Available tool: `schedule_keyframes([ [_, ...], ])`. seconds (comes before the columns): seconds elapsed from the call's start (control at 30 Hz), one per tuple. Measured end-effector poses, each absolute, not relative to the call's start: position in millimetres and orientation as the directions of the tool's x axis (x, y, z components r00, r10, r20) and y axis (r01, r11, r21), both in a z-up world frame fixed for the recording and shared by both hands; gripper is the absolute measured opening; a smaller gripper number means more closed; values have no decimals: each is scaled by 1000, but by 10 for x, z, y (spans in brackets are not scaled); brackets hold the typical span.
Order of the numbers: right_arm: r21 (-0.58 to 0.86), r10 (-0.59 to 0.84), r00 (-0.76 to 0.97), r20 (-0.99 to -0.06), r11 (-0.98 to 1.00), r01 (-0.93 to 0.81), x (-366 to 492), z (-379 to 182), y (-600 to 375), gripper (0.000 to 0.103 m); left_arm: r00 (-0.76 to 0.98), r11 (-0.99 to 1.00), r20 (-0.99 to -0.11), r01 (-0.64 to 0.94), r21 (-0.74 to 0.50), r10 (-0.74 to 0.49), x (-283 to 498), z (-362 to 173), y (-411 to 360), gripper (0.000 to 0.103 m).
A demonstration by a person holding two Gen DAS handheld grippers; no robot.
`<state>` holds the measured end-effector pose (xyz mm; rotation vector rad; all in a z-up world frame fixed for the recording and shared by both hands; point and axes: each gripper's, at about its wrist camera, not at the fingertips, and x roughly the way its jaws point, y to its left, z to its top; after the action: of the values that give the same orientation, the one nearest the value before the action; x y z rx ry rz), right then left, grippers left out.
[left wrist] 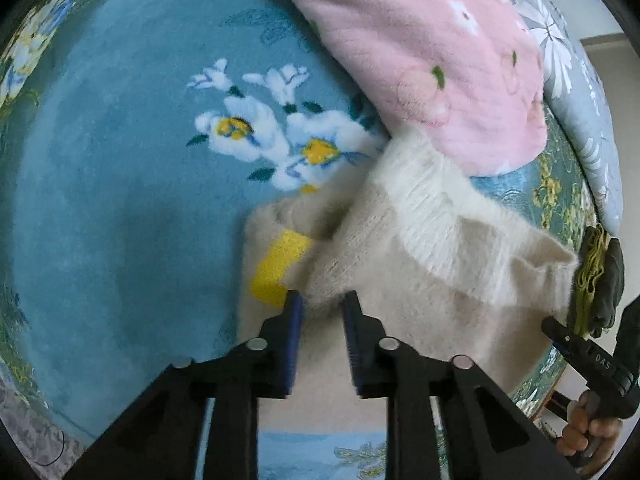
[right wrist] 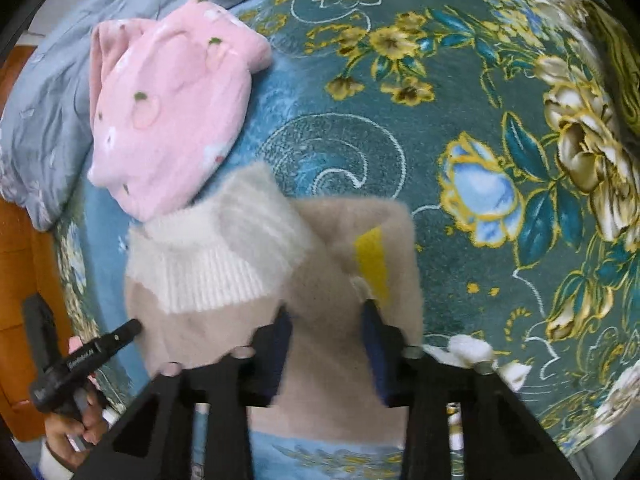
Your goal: Fold clothes
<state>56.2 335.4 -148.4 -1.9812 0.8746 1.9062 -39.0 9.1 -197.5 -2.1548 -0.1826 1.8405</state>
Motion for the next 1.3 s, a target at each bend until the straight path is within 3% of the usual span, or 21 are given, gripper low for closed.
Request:
schedule_keyframes([
  [0.13, 243, -270, -52, -961, -746, -620, 762, -1466, 3476, 14, 145, -931, -936, -133, -339, 320, -265, -1870, 87, 10],
  [0.37, 345, -345, -138, -928, -662, -665, 1136, -1262, 3568, 13, 133, -905, -901, -56, -423, 413, 17, -1671, -234, 7],
  [0.5, 323, -355, -114, -928, -616, -718, 1237, -1437, 3651, 13, 193, -945, -930, -33, -324, 312, 170, -1918, -340, 3],
  [0.73, 254, -346, -42, -937, -595, -763, 1208, -1727, 3758, 13, 164, -916, -902, 91, -390, 400, 81, -2011, -332, 3],
  [0.8, 239, -338, -25, -941, -610, -755, 1151, -1758, 3761, 13, 162, -910, -895, 83, -407, 415, 25, -2008, -235, 8],
  [0.9, 237, -337, -22, -941, -610, -756, 1124, -1777, 3774, 13, 164, -907, -892, 50, -419, 421, -33, -2034, -65, 30],
  [1.1, 255, -348, -46, -936, -584, -770, 1186, -1747, 3804, 13, 199, -900, -880, 27, -434, 430, -187, -2250, 205, 31],
  [1.2, 250, -343, -42, -938, -590, -768, 1177, -1717, 3798, 13, 210, -900, -878, 24, -434, 429, -70, -2327, 367, 31],
  [1.3, 242, -333, -35, -942, -604, -759, 1155, -1671, 3777, 13, 190, -913, -896, 3, -408, 401, -43, -2243, 464, 15],
])
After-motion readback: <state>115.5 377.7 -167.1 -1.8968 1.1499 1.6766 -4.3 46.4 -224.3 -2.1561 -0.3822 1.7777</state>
